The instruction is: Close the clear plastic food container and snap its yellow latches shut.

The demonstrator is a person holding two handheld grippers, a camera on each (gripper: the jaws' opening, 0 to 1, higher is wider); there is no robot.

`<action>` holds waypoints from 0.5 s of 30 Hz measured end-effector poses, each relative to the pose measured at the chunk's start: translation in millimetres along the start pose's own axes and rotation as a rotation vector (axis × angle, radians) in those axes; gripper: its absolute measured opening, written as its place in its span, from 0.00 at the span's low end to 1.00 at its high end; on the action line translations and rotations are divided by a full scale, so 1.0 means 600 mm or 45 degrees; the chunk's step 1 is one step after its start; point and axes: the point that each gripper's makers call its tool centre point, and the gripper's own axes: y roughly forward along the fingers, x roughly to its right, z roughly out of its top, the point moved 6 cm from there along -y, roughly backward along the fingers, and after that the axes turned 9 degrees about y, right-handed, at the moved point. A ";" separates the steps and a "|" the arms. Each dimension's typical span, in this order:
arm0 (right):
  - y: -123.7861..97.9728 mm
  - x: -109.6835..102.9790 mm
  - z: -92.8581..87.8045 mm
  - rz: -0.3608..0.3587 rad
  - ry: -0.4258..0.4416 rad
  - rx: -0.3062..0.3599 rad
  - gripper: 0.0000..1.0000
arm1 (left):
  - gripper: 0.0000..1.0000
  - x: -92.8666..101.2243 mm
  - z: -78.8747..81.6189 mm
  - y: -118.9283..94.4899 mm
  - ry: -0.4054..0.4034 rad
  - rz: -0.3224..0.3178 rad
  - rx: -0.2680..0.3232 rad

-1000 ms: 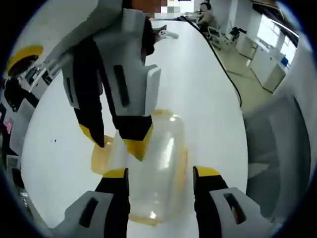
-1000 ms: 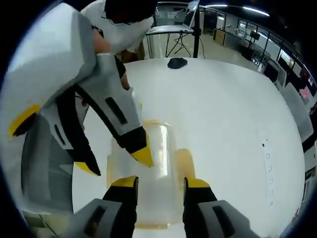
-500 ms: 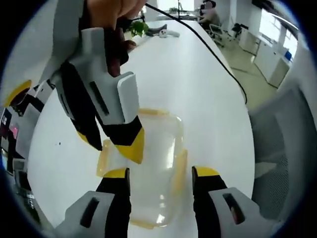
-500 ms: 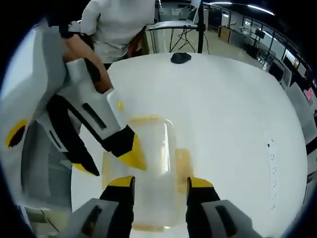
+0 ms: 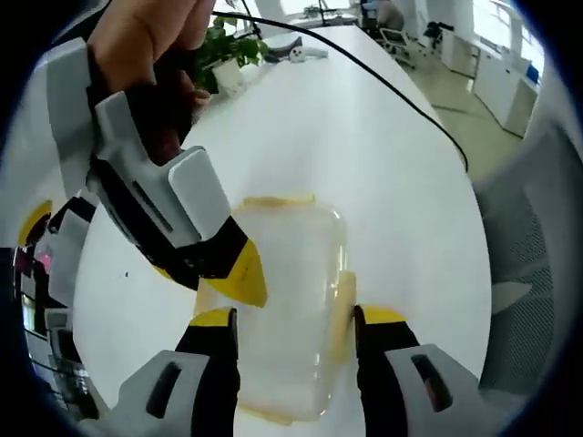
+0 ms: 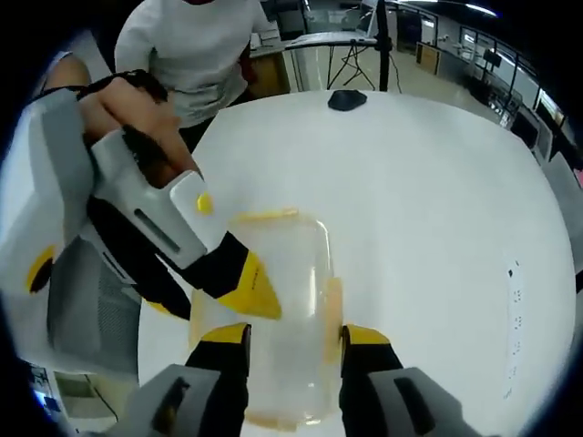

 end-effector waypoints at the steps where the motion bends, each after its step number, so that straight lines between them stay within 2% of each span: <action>1: 0.001 0.000 0.002 0.006 -0.013 -0.018 0.37 | 0.49 0.000 0.000 0.000 0.000 0.005 -0.001; 15: 0.008 0.004 0.011 0.068 -0.073 -0.129 0.35 | 0.45 -0.002 -0.003 0.003 -0.024 0.027 -0.009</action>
